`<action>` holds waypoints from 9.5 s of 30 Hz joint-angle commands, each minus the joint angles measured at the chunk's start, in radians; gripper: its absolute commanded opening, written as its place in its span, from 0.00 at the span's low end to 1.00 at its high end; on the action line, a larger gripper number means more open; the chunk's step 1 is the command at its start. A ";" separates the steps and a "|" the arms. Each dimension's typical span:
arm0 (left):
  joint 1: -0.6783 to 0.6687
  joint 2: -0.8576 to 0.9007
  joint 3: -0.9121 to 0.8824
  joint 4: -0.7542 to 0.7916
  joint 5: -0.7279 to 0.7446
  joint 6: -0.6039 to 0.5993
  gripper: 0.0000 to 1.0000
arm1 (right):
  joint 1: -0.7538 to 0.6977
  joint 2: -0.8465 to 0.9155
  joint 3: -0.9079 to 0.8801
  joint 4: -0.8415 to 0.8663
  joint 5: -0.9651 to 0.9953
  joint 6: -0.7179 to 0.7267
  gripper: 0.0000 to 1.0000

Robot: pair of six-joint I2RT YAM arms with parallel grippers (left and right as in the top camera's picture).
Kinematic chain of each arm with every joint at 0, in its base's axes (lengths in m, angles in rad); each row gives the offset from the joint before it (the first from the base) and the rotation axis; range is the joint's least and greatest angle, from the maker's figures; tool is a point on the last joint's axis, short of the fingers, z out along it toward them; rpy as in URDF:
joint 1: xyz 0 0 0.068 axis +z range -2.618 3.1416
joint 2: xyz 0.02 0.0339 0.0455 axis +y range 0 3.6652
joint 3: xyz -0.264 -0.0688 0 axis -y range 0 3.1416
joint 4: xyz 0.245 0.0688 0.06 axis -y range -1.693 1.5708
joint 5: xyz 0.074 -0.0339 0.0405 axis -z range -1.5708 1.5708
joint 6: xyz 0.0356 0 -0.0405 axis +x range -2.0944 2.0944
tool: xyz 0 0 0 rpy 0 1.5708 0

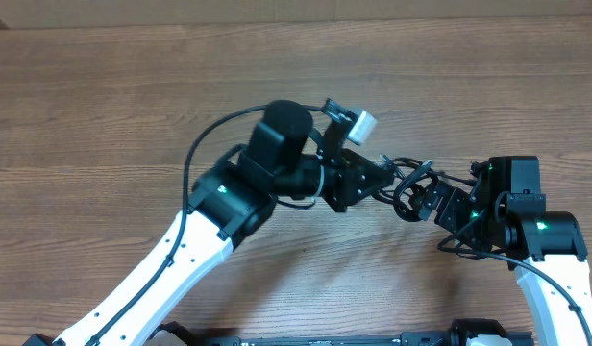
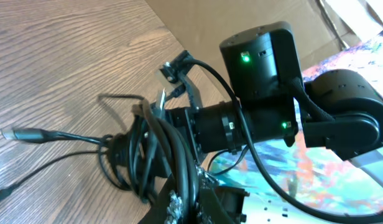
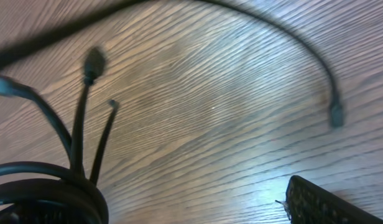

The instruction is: Untangle cables

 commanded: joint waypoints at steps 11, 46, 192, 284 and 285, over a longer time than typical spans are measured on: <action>0.155 -0.040 0.024 -0.081 0.202 0.051 0.04 | -0.016 0.016 -0.006 -0.007 0.176 0.023 1.00; 0.247 -0.040 0.023 -0.130 0.282 0.157 0.04 | -0.016 0.016 -0.006 0.091 -0.381 -0.325 1.00; 0.201 -0.040 0.023 0.452 0.068 -0.892 0.04 | 0.149 0.028 -0.008 0.260 -0.670 -0.898 0.18; 0.129 -0.006 0.023 -0.433 0.141 0.592 0.51 | 0.149 0.028 -0.008 0.319 -1.206 -0.577 0.04; 0.118 0.012 0.023 -0.432 0.131 0.591 0.47 | 0.149 0.028 -0.008 0.319 -1.206 -0.576 0.04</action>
